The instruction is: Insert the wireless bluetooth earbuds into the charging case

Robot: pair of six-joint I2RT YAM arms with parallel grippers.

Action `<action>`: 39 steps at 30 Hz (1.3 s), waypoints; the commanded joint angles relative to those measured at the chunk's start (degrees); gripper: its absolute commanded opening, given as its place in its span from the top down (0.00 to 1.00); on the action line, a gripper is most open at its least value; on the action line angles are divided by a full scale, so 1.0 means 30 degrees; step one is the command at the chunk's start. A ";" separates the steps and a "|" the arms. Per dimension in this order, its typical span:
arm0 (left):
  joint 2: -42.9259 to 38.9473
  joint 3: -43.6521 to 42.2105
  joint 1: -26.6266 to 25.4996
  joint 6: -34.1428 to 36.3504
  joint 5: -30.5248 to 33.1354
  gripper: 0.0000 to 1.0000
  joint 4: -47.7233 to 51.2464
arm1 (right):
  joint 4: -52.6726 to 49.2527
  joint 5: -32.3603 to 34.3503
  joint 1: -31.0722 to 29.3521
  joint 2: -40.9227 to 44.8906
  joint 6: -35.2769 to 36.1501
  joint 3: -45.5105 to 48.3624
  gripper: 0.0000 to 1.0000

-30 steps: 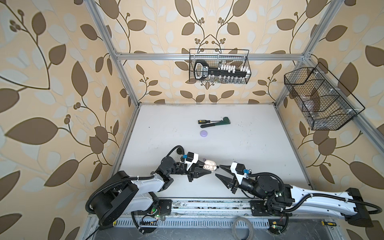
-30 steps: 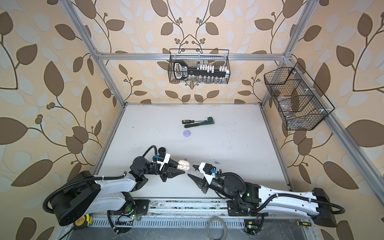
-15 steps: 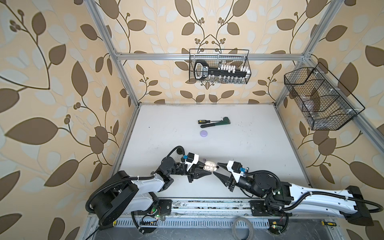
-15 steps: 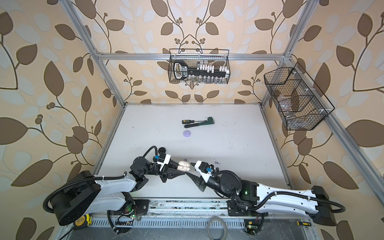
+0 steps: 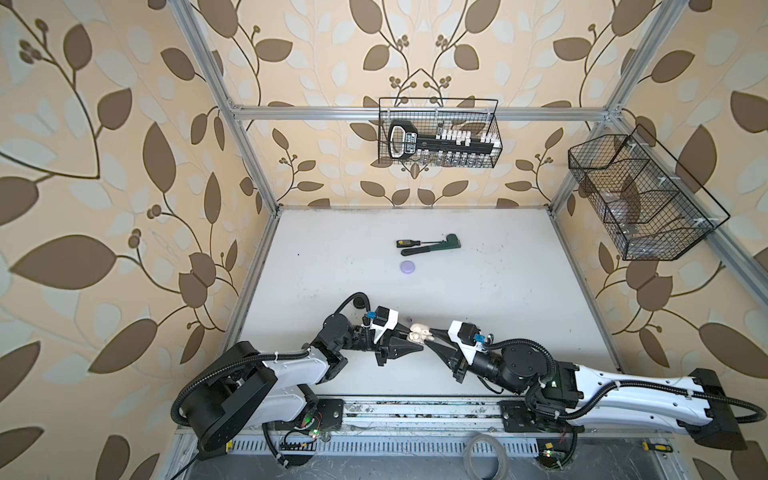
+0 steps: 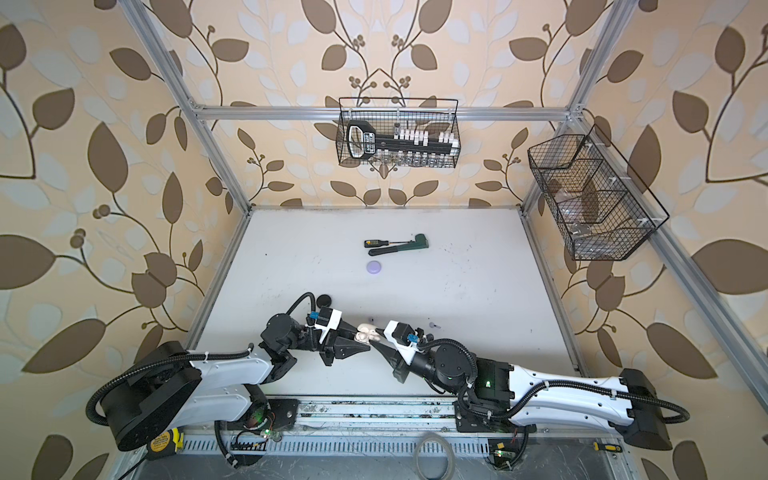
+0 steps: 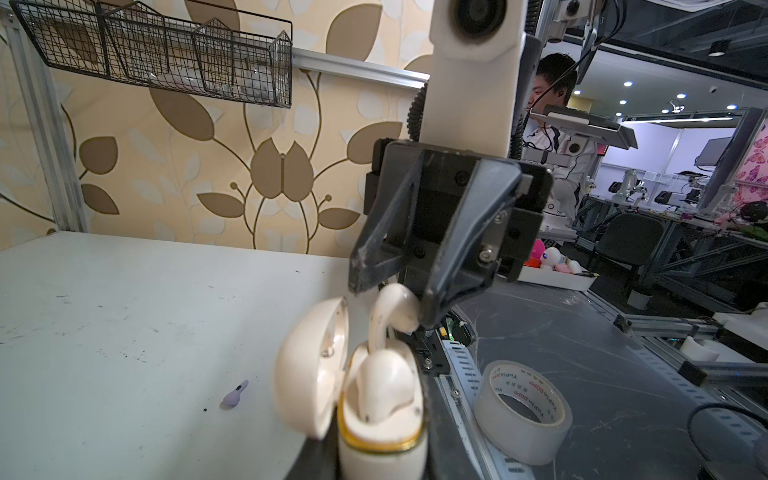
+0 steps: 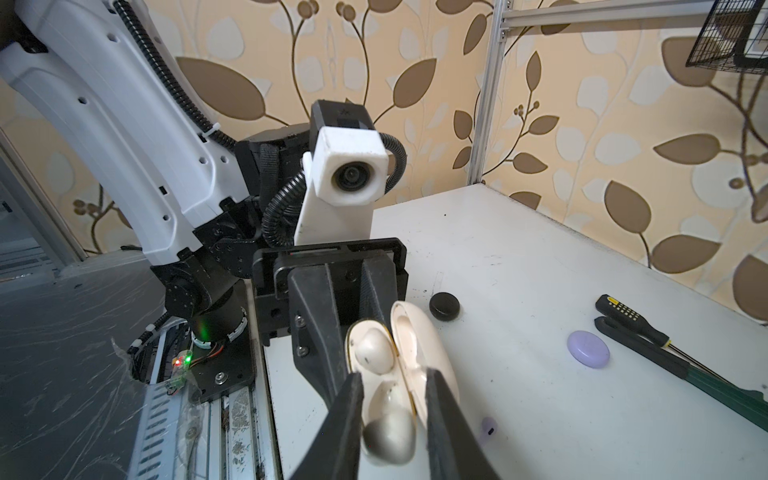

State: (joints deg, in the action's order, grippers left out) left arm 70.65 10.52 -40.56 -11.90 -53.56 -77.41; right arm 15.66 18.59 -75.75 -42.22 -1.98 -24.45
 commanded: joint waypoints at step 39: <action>-0.4017 -0.0959 -0.0280 0.3858 0.4143 1.00 0.2687 | -0.2861 0.7514 -0.1584 -0.5942 -1.2295 -0.4563 0.59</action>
State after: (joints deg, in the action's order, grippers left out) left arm 59.37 6.85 -40.18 -1.67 -38.41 -64.99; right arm 9.87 40.82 -79.42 -61.25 -37.82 -35.79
